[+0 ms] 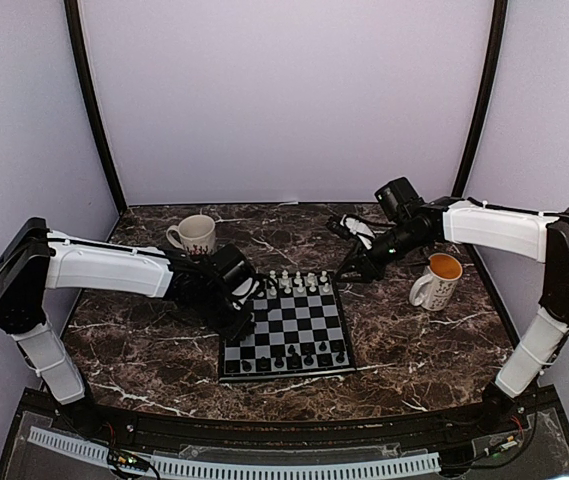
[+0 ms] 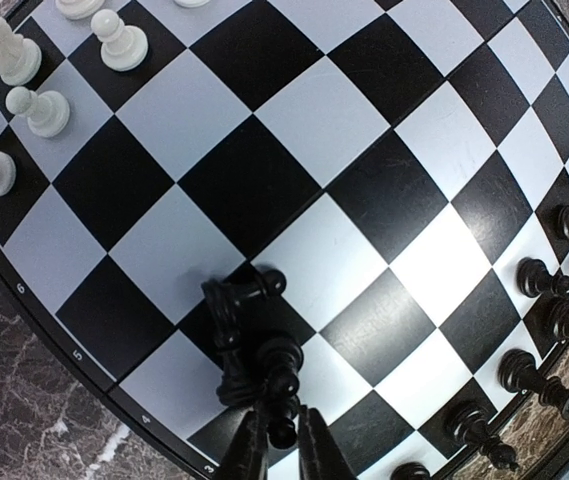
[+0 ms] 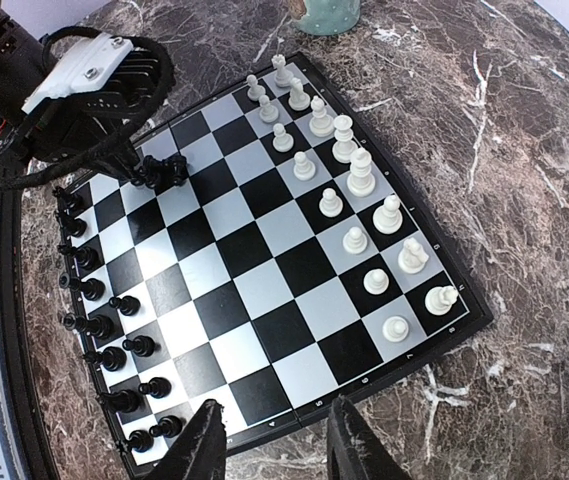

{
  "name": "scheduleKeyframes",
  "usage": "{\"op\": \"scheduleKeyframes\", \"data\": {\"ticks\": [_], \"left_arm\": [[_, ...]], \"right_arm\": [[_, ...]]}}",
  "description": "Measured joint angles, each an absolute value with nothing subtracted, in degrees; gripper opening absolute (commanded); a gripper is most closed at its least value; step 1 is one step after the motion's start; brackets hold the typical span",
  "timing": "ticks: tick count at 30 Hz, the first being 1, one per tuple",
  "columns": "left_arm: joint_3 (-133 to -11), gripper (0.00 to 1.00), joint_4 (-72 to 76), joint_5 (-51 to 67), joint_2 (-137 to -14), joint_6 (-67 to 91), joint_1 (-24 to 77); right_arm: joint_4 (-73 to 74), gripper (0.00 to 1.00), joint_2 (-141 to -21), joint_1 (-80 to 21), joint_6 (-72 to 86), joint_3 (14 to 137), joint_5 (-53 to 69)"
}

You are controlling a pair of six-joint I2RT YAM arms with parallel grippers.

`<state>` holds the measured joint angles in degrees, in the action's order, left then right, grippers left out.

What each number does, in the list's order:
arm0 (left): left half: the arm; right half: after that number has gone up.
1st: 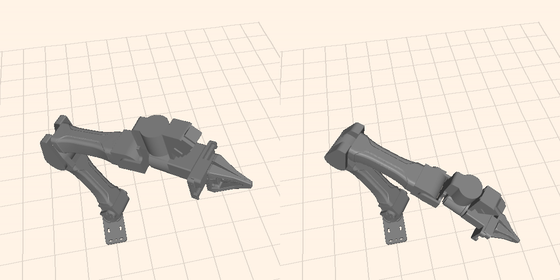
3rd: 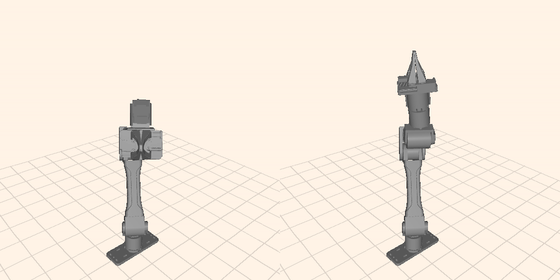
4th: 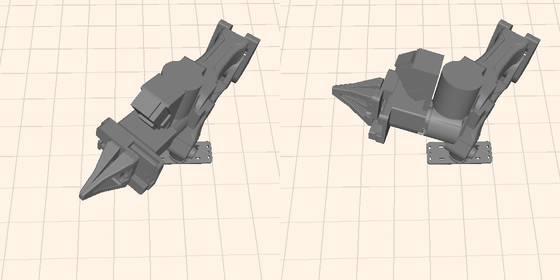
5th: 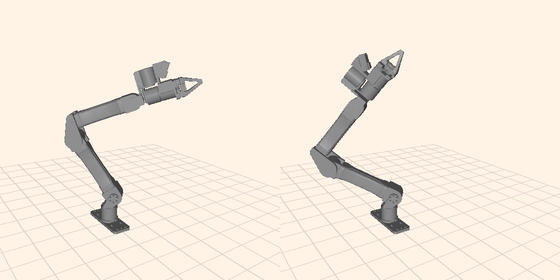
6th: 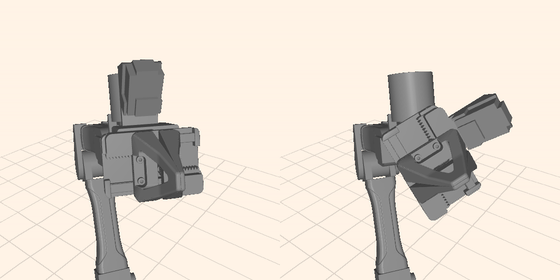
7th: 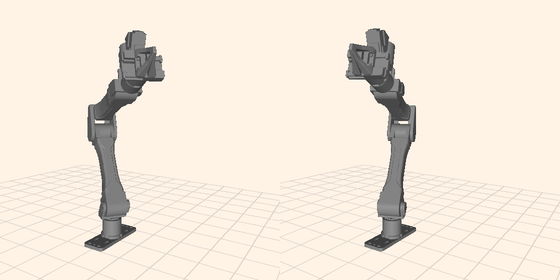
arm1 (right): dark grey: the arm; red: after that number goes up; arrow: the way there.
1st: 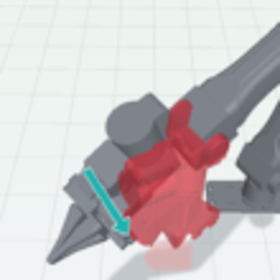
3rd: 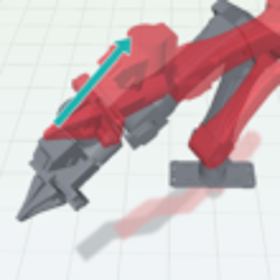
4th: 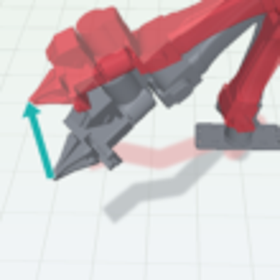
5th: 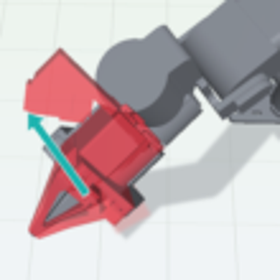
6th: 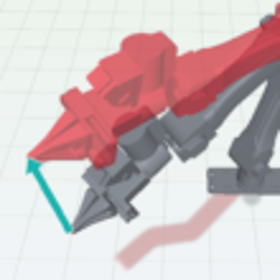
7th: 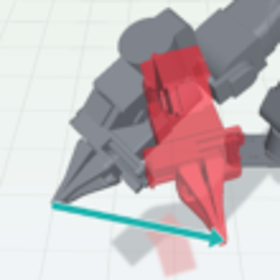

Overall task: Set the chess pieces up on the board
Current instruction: Pick up the pawn from the chessboard.

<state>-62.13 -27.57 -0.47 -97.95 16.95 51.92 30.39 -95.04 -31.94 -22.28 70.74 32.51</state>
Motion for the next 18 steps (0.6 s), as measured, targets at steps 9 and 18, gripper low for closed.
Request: {"op": "scheduleKeyframes", "data": {"ticks": [9, 18], "left_arm": [[-62.61, 0.03, -29.30, 0.49, -97.89, 16.93, 52.25], [-63.86, 0.02, -30.02, 4.14, -97.34, 13.80, 55.51]], "right_arm": [[30.41, 0.35, -95.04, -31.94, -22.31, 70.57, 32.51], [30.41, 0.35, -95.04, -31.92, -22.35, 70.54, 32.51]]}}
